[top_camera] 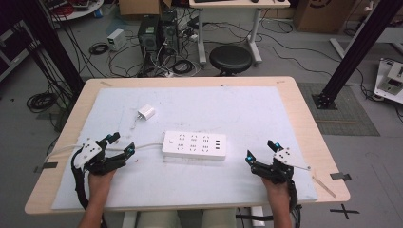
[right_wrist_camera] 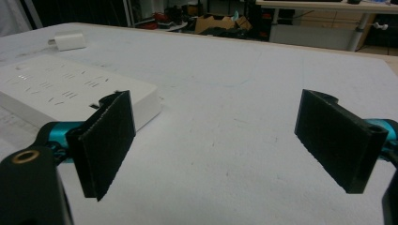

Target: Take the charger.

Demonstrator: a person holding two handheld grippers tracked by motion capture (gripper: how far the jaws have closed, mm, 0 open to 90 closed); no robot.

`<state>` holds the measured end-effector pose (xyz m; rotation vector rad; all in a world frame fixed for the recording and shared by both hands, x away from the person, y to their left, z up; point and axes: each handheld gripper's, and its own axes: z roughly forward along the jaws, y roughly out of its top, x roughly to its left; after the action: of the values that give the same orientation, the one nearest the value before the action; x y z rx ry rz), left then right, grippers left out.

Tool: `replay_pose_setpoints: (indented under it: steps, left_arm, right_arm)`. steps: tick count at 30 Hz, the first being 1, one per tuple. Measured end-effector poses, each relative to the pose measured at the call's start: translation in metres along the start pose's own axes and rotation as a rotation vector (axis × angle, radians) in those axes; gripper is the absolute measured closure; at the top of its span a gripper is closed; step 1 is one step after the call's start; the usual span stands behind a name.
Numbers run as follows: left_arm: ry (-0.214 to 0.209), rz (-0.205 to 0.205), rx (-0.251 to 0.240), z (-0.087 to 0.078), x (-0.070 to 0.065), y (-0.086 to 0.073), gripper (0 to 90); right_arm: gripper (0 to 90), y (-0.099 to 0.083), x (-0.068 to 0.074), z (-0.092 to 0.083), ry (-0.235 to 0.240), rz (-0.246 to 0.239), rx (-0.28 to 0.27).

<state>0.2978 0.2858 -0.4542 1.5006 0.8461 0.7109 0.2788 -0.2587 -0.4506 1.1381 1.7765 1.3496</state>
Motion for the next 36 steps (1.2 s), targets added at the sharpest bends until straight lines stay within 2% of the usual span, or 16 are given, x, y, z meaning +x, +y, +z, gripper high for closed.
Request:
replay_pose_setpoints:
  steps: [12, 16, 18, 21, 23, 25, 26, 27, 29, 30, 33, 36]
  left_arm:
    - [0.013, 0.002, 0.013, 0.001, 0.0, 0.001, 24.8]
    - [0.023, -0.031, 0.025, 0.003, 0.002, 0.002, 24.7]
    - [0.022, -0.038, 0.048, 0.004, 0.004, 0.006, 24.7]
    - [0.008, -0.009, 0.041, 0.007, 0.006, 0.026, 20.6]
    - [-0.024, 0.016, 0.036, 0.011, 0.009, 0.043, 20.6]
    - [-0.076, 0.042, 0.056, 0.018, 0.015, 0.062, 20.5]
    - [-0.076, 0.042, 0.056, 0.018, 0.015, 0.062, 20.0]
    - [-0.111, 0.068, 0.078, 0.027, 0.02, 0.079, 20.0]
    - [-0.12, 0.076, 0.085, 0.03, 0.021, 0.083, 19.1]
    - [-0.151, 0.113, 0.119, 0.045, 0.029, 0.103, 19.1]
    - [-0.173, 0.123, 0.153, 0.061, 0.038, 0.117, 19.1]
    - [-0.172, 0.133, 0.208, 0.079, 0.046, 0.126, 19.0]
  right_arm:
    - [13.0, 0.0, 0.001, 0.0, -0.004, 0.003, 0.003]
    - [12.9, 0.001, 0.0, 0.001, 0.0, 0.003, 0.01]
    - [12.9, 0.0, 0.0, 0.001, 0.003, -0.005, 0.006]
    - [13.0, 0.001, 0.0, 0.002, 0.007, -0.01, 0.016]
    - [12.9, 0.001, 0.0, 0.002, 0.012, -0.007, 0.022]
    - [12.9, 0.001, 0.0, 0.002, 0.01, -0.008, 0.019]
    - [12.9, 0.001, 0.0, 0.002, 0.01, -0.008, 0.019]
    - [12.9, 0.001, 0.0, 0.002, 0.01, -0.01, 0.02]
    - [12.9, 0.001, 0.0, 0.002, 0.009, -0.006, 0.024]
    - [12.9, 0.001, 0.001, 0.002, 0.008, -0.01, 0.023]
    - [12.9, 0.001, 0.001, 0.003, 0.006, -0.012, 0.025]
    - [12.9, 0.002, 0.001, 0.003, 0.009, -0.01, 0.039]
